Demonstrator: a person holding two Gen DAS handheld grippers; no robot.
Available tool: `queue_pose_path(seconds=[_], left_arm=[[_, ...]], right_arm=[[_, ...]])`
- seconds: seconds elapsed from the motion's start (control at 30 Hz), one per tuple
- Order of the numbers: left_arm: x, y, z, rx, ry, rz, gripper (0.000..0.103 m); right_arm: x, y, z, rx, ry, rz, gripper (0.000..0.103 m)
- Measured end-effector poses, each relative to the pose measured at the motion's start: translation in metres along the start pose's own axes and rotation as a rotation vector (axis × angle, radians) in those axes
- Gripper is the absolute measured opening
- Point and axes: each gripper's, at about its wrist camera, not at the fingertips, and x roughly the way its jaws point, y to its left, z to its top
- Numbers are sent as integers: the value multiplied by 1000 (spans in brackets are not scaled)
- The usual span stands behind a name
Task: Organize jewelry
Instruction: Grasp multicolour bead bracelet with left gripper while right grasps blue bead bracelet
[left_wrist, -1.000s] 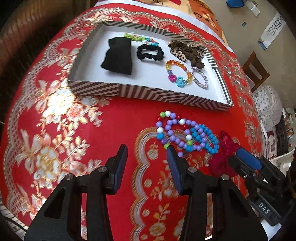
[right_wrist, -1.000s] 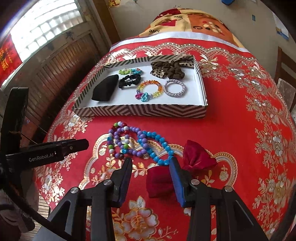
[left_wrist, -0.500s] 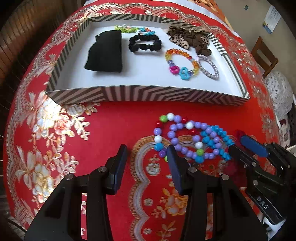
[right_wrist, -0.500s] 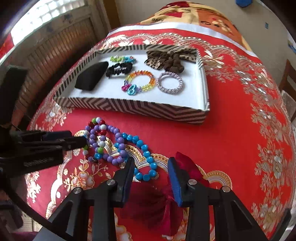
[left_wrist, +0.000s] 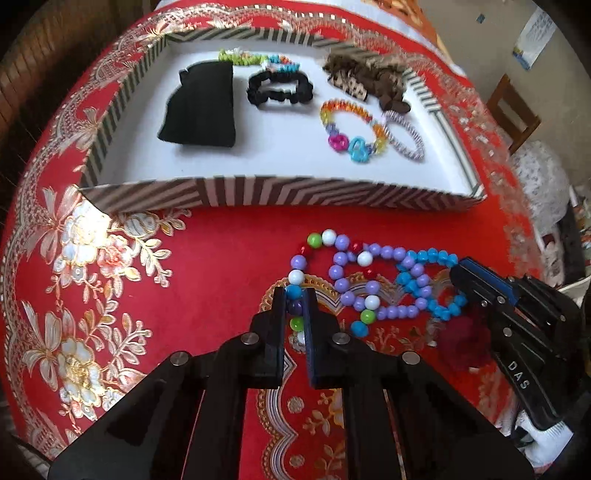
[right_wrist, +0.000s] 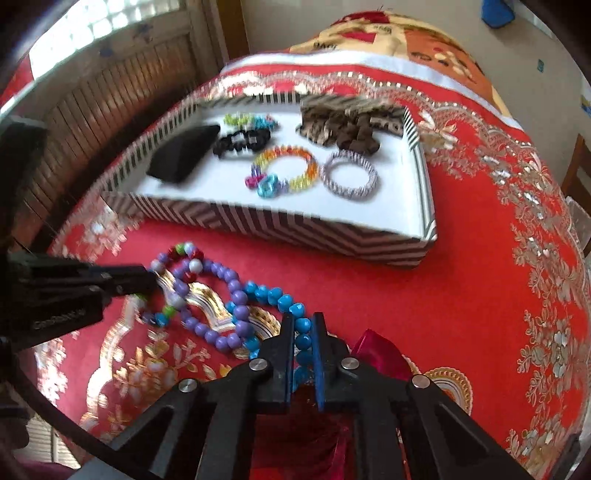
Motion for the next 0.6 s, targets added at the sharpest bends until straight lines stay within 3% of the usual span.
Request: queue_pose_path(seconds=[0.3,0.6], left_arm=[[-49,1,-1,8,-84,-56,7],[-97,4,7,11,-173,-74,7]], right_arm=[[-55,3,13,45,-124,58,8],[-93,6,26,34,-190,67,8]])
